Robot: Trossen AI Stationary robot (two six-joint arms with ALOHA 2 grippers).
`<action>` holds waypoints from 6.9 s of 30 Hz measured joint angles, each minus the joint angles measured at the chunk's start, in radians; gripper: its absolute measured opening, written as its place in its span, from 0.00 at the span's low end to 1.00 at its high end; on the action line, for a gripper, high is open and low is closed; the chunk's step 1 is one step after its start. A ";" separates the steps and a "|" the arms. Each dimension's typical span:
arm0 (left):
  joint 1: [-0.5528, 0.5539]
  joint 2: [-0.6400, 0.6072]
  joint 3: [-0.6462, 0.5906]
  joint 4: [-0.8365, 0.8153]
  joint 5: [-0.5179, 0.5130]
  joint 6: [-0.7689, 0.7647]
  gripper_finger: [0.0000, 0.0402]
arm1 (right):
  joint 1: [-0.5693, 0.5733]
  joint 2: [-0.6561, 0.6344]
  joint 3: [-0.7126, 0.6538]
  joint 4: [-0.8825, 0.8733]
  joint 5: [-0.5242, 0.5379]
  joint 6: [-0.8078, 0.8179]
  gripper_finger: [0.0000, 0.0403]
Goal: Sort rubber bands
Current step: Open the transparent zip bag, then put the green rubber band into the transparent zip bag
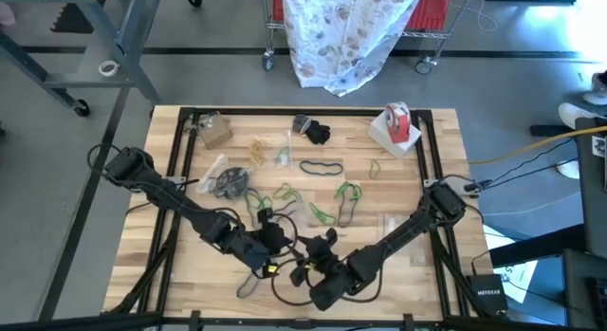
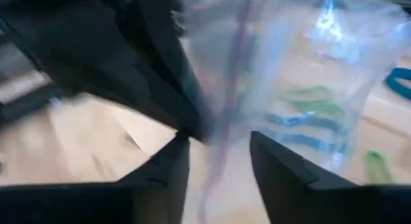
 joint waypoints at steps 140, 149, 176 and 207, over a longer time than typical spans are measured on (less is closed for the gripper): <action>-0.033 -0.096 -0.027 -0.444 -0.082 -0.212 0.00 | -0.235 -0.175 -0.289 -0.280 -0.599 -0.337 0.46; -0.033 -0.096 -0.027 -0.445 -0.082 -0.207 0.00 | -0.269 -0.176 -0.305 -0.362 -0.713 -0.397 0.45; -0.034 -0.096 -0.027 -0.305 -0.081 -0.229 0.00 | -0.007 -0.230 -0.100 0.095 -0.628 -0.404 0.00; -0.027 -0.101 -0.021 -0.132 -0.018 -0.299 0.00 | -0.086 -0.074 -0.097 0.062 -0.306 -0.444 0.00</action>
